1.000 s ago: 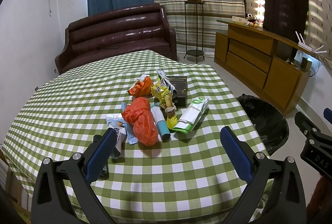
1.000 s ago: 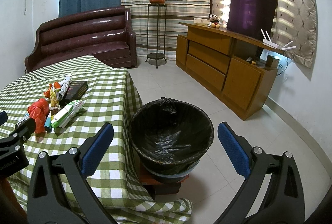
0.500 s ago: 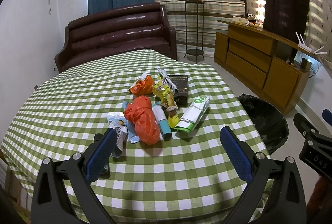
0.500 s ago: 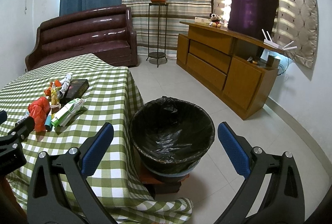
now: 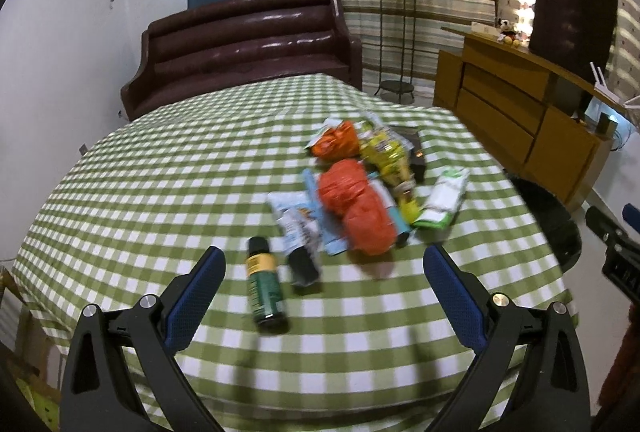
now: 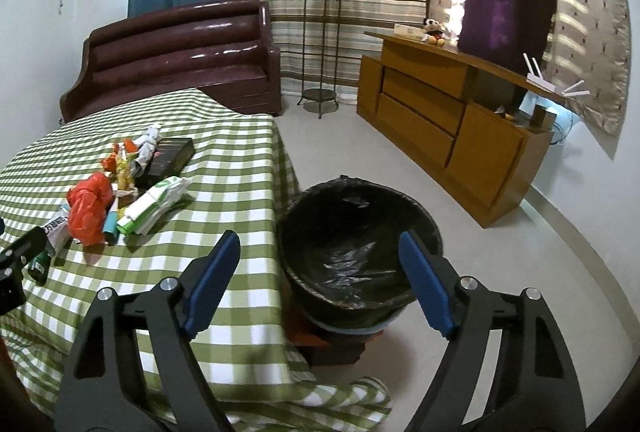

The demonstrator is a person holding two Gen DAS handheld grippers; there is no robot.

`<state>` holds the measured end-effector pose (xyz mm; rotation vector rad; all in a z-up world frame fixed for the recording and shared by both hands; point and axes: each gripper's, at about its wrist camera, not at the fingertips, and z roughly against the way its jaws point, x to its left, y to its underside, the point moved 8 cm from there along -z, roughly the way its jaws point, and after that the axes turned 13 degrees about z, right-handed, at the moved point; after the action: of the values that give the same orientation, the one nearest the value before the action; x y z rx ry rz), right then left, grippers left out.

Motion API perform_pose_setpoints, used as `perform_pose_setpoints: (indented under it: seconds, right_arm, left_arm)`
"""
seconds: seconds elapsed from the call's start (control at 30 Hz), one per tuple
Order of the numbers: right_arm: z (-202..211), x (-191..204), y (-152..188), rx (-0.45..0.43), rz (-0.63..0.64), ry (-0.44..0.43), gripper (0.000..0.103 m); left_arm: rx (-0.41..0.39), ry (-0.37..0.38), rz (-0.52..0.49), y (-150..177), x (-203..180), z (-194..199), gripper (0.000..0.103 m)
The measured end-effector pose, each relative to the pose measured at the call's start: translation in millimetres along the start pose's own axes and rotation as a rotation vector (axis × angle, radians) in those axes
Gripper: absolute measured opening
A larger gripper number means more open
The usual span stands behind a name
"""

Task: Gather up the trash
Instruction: 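Grasp the green spray can with the left gripper while the right tool approaches the red bag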

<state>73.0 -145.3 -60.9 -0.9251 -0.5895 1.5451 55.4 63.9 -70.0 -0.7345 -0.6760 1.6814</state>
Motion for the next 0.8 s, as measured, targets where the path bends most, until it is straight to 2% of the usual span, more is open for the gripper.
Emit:
perform_pose_setpoints:
  seconds: [0.43,0.73,0.8]
  right_arm:
    - [-8.9,45.6,-15.6,0.003,0.047,-0.05,0.079]
    - [-14.9,59.9,-15.1,0.026,0.056,-0.059,0.079]
    - [-15.6,60.5,-14.9,0.03,0.055,-0.059,0.079]
  left_arm:
    - [0.074,-0.054,0.052,8.6,48.0,-20.5,0.096]
    - [0.116,-0.067,0.039,14.6,57.3,-40.4,0.096]
    - [0.124,-0.067,0.039,15.8,58.2,-43.3,0.091]
